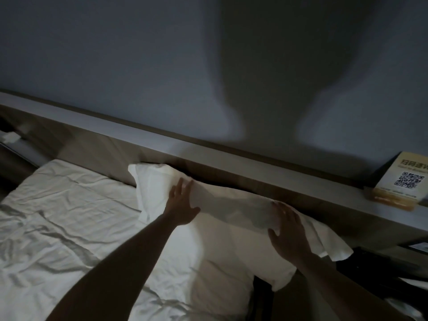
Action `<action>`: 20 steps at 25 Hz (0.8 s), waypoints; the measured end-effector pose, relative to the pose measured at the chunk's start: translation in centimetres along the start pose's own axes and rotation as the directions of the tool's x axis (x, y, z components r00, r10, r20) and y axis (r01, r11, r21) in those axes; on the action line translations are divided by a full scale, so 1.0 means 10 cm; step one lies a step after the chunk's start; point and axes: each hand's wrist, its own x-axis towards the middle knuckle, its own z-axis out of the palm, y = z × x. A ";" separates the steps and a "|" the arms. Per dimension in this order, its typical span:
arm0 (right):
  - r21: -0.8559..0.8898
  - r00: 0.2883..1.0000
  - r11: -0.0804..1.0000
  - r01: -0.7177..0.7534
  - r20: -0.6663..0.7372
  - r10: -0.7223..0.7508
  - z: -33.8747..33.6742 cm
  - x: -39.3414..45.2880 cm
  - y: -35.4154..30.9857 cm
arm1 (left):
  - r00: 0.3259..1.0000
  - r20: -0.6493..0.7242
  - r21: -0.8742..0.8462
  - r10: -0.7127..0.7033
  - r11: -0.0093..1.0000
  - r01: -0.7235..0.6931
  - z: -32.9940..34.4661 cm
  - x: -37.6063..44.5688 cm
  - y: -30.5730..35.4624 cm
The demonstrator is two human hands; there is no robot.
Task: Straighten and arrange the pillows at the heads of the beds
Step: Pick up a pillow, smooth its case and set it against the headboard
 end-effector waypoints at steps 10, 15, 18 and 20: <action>-0.014 0.998 0.999 0.036 0.053 -0.035 -0.12 -0.05 -0.04 | 0.945 -0.282 -0.179 -0.162 0.977 0.115 -0.45 0.39 -0.15; 0.022 0.993 0.997 0.067 0.099 -0.069 -0.13 0.02 -0.24 | 0.962 -0.214 -0.018 -0.170 0.985 0.170 -0.79 0.65 -0.60; 0.045 0.986 0.995 0.089 0.137 -0.094 -0.07 0.08 -0.28 | 0.996 -0.016 0.187 -0.084 0.979 0.085 -0.84 0.77 -0.68; 0.051 0.982 0.994 0.095 0.161 -0.102 -0.04 0.10 -0.26 | 0.997 0.035 0.306 -0.075 0.950 0.061 -0.88 0.83 -0.75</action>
